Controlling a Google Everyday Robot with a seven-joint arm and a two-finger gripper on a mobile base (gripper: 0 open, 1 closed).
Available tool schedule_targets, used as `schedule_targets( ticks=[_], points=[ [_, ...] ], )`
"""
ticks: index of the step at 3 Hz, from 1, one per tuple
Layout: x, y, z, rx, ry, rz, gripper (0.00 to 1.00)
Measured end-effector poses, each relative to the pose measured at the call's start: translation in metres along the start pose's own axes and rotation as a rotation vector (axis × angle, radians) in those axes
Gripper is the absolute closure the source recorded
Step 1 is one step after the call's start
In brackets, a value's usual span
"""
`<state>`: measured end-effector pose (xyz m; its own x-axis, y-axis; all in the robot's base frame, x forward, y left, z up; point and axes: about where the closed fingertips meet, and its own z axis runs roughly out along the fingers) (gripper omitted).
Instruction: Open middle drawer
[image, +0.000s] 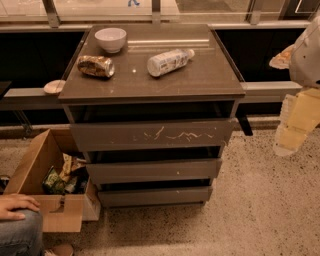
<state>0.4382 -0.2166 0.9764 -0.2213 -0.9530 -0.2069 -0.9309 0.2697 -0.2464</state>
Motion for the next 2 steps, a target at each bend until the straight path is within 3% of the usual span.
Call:
schedule_targets(
  ticks=[1,2],
  points=[
    [0.0,-0.002,0.002,0.001,0.001,-0.002,0.0],
    [0.013,-0.013,0.038,-0.03,-0.011,-0.033,0.0]
  ],
)
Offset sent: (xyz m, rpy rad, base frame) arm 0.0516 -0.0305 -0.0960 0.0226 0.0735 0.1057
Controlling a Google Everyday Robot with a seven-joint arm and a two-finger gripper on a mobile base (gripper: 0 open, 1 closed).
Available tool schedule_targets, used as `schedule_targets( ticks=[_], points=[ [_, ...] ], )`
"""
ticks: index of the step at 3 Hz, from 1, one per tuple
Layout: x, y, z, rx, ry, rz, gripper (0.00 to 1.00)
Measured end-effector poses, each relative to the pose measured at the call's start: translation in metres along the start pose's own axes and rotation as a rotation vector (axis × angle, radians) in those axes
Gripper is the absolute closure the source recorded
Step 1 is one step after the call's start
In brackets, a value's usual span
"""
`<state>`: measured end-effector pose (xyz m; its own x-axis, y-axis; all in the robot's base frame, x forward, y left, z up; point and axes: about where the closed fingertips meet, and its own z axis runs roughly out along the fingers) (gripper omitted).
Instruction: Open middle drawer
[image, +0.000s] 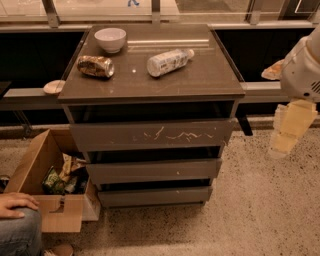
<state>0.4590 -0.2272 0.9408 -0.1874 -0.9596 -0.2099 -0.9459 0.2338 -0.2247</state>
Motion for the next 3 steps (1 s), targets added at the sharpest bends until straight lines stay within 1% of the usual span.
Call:
schedule_targets(
  ticks=[1,2,3],
  points=[
    [0.016,-0.004,0.051,-0.032,-0.022,-0.064,0.0],
    [0.034,0.008,0.1,-0.066,-0.055,-0.112,0.0],
    [0.033,0.045,0.151,-0.136,-0.139,-0.167,0.0]
  ],
)
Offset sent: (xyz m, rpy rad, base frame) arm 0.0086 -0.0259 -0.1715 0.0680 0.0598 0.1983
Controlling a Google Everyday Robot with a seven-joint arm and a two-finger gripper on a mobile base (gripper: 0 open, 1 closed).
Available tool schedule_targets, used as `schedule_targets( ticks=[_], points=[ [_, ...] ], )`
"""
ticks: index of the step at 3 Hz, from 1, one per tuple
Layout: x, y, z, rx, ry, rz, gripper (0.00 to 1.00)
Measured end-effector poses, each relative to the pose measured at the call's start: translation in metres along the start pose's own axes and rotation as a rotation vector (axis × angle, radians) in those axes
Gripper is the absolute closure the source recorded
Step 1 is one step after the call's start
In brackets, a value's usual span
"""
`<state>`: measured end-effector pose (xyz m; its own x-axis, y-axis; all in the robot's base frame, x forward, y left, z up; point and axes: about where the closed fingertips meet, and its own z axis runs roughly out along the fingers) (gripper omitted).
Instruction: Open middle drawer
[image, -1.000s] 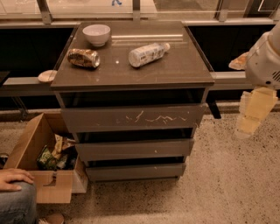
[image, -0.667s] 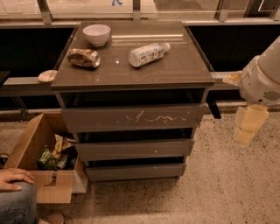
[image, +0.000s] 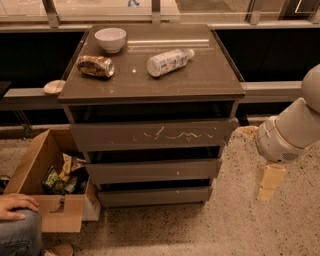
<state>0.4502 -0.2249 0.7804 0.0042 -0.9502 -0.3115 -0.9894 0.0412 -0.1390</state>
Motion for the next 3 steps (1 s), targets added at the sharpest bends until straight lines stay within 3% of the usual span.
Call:
schedule_targets(
  ticks=[1,2,3],
  points=[
    [0.0,0.0,0.0,0.0,0.0,0.0,0.0],
    [0.003,0.003,0.032,-0.002,0.043,-0.065,0.0],
    [0.015,0.007,0.097,-0.04,0.065,-0.16,0.0]
  ],
)
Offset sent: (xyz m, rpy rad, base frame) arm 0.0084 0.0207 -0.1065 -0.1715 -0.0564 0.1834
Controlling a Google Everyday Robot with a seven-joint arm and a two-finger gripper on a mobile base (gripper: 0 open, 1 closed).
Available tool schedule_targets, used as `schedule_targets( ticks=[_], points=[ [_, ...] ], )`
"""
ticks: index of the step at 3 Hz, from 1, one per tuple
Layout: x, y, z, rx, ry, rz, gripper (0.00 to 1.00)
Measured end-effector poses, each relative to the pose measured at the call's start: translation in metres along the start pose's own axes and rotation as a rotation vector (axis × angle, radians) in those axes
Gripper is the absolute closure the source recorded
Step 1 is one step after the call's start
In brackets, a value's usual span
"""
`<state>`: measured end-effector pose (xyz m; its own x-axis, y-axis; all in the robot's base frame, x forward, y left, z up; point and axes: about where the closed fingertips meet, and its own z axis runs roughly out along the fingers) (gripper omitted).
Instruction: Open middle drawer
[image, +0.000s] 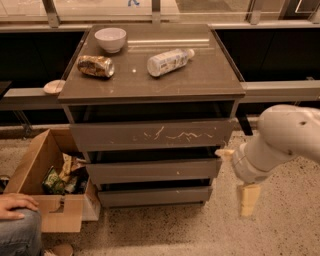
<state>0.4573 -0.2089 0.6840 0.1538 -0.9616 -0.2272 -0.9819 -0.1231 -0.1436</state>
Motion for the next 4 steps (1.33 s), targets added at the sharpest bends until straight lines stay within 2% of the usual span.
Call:
schedule_targets(
  ticks=[1,2,3,4],
  points=[
    [0.01,0.0,0.061,-0.06,-0.015,-0.051,0.0],
    [0.022,-0.013,0.136,-0.111,-0.062,-0.039,0.0],
    [0.018,-0.023,0.19,-0.145,-0.097,-0.016,0.0],
    [0.017,-0.027,0.195,-0.143,-0.103,-0.02,0.0]
  ],
)
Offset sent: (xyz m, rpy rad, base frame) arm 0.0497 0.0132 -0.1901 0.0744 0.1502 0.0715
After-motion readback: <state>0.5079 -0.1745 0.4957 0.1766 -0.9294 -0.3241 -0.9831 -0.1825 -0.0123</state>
